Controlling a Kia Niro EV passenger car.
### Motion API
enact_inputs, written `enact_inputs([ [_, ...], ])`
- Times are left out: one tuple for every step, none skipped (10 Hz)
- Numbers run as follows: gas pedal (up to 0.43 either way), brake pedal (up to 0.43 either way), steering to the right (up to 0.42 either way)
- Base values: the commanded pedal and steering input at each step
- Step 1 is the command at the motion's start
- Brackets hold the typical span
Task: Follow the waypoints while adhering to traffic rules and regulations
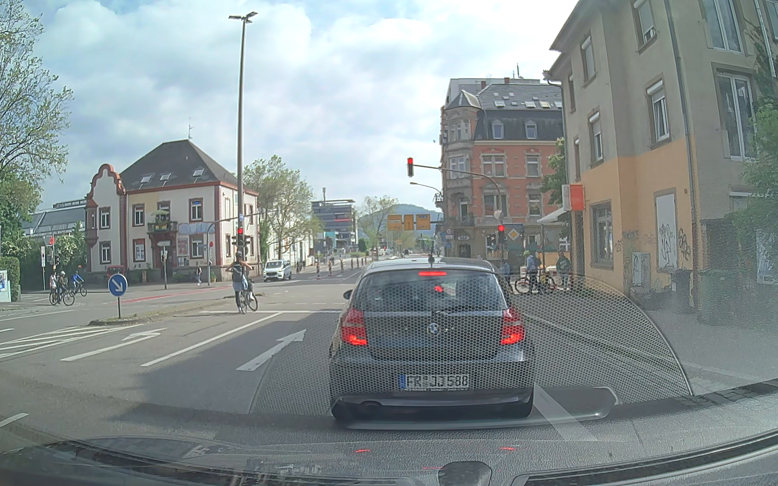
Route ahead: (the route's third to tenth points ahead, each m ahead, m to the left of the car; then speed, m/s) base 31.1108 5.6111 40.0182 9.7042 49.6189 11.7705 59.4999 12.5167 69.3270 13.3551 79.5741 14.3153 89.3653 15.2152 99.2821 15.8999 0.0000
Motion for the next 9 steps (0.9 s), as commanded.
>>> enact_inputs([
  [0.0,0.226,-0.015],
  [0.0,0.226,-0.015],
  [0.0,0.226,-0.015],
  [0.0,0.226,-0.015],
  [0.0,0.226,-0.015],
  [0.0,0.226,-0.015],
  [0.0,0.226,-0.015],
  [0.0,0.226,-0.015],
  [0.0,0.226,-0.015],
])
